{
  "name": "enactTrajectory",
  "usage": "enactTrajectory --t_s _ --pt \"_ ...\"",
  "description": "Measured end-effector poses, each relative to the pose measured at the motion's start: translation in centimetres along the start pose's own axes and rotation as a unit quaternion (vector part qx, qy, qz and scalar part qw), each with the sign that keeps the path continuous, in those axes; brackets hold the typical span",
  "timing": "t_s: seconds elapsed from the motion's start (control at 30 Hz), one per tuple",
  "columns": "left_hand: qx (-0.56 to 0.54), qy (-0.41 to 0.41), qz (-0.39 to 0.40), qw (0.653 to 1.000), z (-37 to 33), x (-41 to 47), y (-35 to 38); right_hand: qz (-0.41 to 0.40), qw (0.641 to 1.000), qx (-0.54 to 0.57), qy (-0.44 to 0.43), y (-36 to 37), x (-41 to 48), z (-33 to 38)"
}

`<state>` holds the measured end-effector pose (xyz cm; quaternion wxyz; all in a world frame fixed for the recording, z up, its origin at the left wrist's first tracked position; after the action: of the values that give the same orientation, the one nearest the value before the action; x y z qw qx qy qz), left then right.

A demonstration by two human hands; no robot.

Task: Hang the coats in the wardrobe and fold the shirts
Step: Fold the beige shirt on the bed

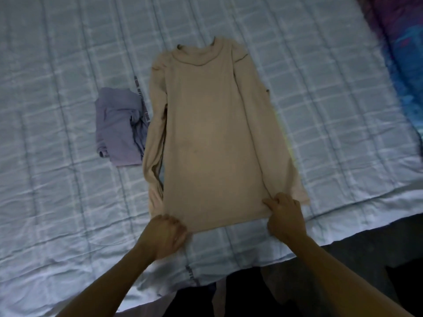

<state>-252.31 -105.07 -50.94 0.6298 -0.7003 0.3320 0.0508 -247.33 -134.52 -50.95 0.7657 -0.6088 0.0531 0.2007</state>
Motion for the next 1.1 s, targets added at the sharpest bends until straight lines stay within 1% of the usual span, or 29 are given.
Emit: enactTrajectory --t_s 0.07,0.13,0.17,0.23,0.27,0.33,0.37,0.4,0.43,0.47,0.5,0.53,0.57,0.6,0.63,0.67,0.7,0.73,0.77,0.8,0.83,0.87,0.9,0.93,1.03,1.1 --pt "-0.022 -0.010 -0.046 0.999 -0.4 1.6 -1.9 -0.052 0.993 0.078 0.070 -1.6 0.3 -1.1" --pt "-0.036 -0.016 -0.107 0.993 -1.1 3.9 -4.2 -0.089 0.976 0.104 0.168 -2.9 0.7 -3.0" --pt "-0.040 -0.017 -0.124 0.991 -1.5 5.4 -5.0 -0.093 0.968 0.102 0.207 -3.0 1.0 -4.0" --pt "-0.041 -0.011 -0.145 0.989 -2.7 8.8 -6.4 -0.067 0.957 0.106 0.261 -2.3 1.8 -6.1" --pt "-0.034 -0.008 -0.146 0.989 -3.5 10.7 -6.7 -0.041 0.955 0.096 0.278 -1.6 2.2 -7.1" --pt "-0.020 -0.013 -0.112 0.993 -5.2 14.2 -6.9 0.009 0.955 0.070 0.289 0.0 2.8 -8.4" --pt "-0.024 -0.019 -0.088 0.996 -6.1 15.7 -6.8 0.010 0.955 0.070 0.287 0.1 3.1 -8.6" --pt "-0.031 -0.030 -0.059 0.997 -6.7 17.0 -6.7 -0.011 0.954 0.094 0.283 -0.2 3.5 -8.5" --pt "-0.038 -0.041 -0.032 0.998 -7.1 18.2 -6.1 -0.043 0.946 0.145 0.285 -0.8 3.6 -8.2" --pt "-0.046 -0.047 -0.013 0.998 -7.4 19.1 -5.5 -0.088 0.934 0.191 0.289 -1.7 3.7 -7.8" --pt "-0.066 -0.049 -0.019 0.996 -7.5 19.6 -5.4 -0.145 0.921 0.216 0.290 -3.2 3.8 -7.3" --pt "-0.102 -0.054 -0.051 0.992 -7.1 19.6 -5.8 -0.198 0.913 0.220 0.280 -4.9 4.0 -6.4" --pt "-0.152 -0.072 -0.099 0.981 -6.3 19.2 -6.8 -0.231 0.912 0.213 0.264 -6.4 4.3 -4.8" --pt "-0.209 -0.104 -0.147 0.961 -5.0 18.4 -7.8 -0.245 0.919 0.204 0.232 -7.7 4.8 -2.6" --pt "-0.270 -0.142 -0.182 0.935 -3.3 17.6 -8.7 -0.239 0.933 0.204 0.178 -8.4 5.4 0.3" --pt "-0.329 -0.179 -0.209 0.903 -1.5 16.6 -9.5 -0.210 0.951 0.208 0.091 -8.3 6.4 3.7" --pt "-0.379 -0.215 -0.233 0.869 0.5 15.6 -10.0 -0.137 0.970 0.202 -0.007 -7.4 7.2 7.8" --pt "-0.404 -0.249 -0.263 0.840 2.5 14.6 -10.6 -0.028 0.975 0.202 -0.083 -5.7 7.7 11.5" --pt "-0.402 -0.275 -0.292 0.823 4.4 13.5 -11.2 0.080 0.970 0.189 -0.133 -4.0 7.5 14.5" --pt "-0.388 -0.291 -0.308 0.818 6.0 12.6 -11.5 0.151 0.962 0.156 -0.167 -2.5 7.2 16.4" --pt "-0.375 -0.304 -0.307 0.820 7.2 11.8 -11.5 0.184 0.958 0.126 -0.180 -1.5 7.0 17.5" --pt "-0.365 -0.313 -0.295 0.825 8.0 11.2 -11.1 0.199 0.958 0.108 -0.176 -0.9 7.0 17.9" --pt "-0.357 -0.313 -0.283 0.834 8.4 11.0 -10.7 0.202 0.960 0.111 -0.158 -0.3 7.1 17.7" --pt "-0.346 -0.303 -0.269 0.846 8.4 11.0 -10.2 0.183 0.964 0.138 -0.135 0.0 7.1 16.9" --pt "-0.283 -0.262 -0.214 0.897 6.7 12.2 -8.5 0.073 0.975 0.204 -0.039 0.3 7.6 12.5" --pt "-0.210 -0.216 -0.202 0.932 4.7 13.3 -8.0 -0.038 0.969 0.243 0.034 -0.8 8.0 8.4"
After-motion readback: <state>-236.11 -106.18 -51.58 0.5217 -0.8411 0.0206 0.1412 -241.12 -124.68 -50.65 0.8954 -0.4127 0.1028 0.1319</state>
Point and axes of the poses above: each hand's wrist, its own x-axis towards the middle knuckle, its own y-axis out of the palm, z = x × y, the point moved 8 cm from there along x, towards the middle knuckle, and after that the axes turned 8 degrees about -y, right-handed, at the moved point
